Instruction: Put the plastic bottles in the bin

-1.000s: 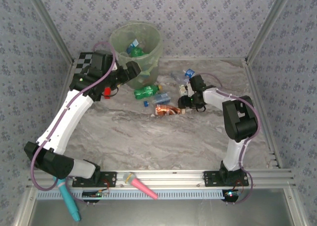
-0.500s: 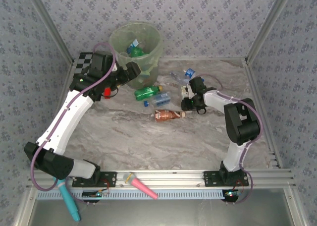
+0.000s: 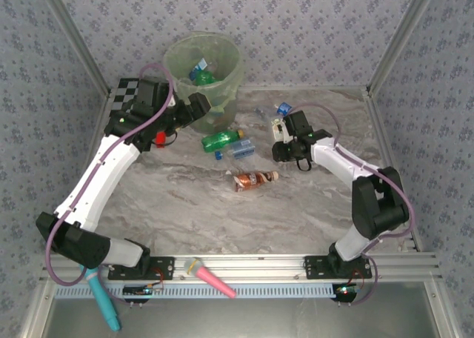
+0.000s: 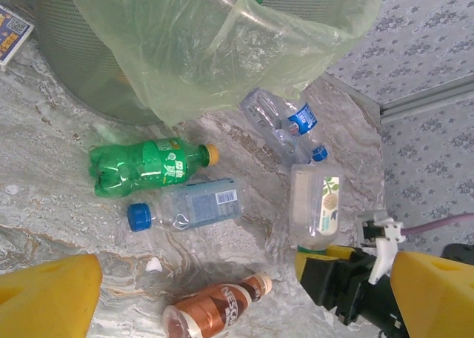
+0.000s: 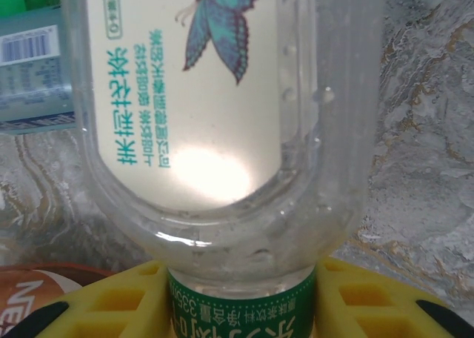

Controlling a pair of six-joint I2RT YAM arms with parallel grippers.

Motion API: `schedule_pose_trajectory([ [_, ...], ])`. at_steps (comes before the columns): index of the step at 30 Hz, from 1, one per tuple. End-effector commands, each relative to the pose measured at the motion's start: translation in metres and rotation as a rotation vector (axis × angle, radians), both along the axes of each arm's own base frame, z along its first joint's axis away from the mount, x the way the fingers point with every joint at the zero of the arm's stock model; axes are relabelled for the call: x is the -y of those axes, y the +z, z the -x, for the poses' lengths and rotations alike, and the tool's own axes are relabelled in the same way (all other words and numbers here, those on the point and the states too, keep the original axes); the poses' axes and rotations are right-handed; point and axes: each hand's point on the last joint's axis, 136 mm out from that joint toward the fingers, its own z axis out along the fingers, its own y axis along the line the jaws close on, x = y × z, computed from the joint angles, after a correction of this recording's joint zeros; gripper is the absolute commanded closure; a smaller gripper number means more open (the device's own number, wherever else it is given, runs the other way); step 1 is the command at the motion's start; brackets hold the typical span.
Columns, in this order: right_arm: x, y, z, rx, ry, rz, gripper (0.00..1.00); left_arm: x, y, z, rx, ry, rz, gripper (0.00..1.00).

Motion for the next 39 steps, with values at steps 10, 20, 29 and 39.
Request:
schedule_pose_trajectory([
  [10,-0.026,0.006,0.067,-0.028,0.017,-0.024,0.60,-0.005,0.002,0.009,0.007,0.006,0.017,0.00],
  [20,-0.044,-0.014,0.089,-0.042,0.006,-0.073,0.61,-0.005,-0.001,0.011,-0.004,0.004,0.015,0.00],
  [29,-0.054,-0.028,0.083,-0.054,0.019,-0.078,0.62,-0.005,0.000,0.012,-0.008,0.004,0.015,0.00],
  [39,-0.053,-0.027,0.083,-0.052,0.019,-0.066,0.62,-0.004,0.000,0.010,-0.002,0.004,0.013,0.00],
])
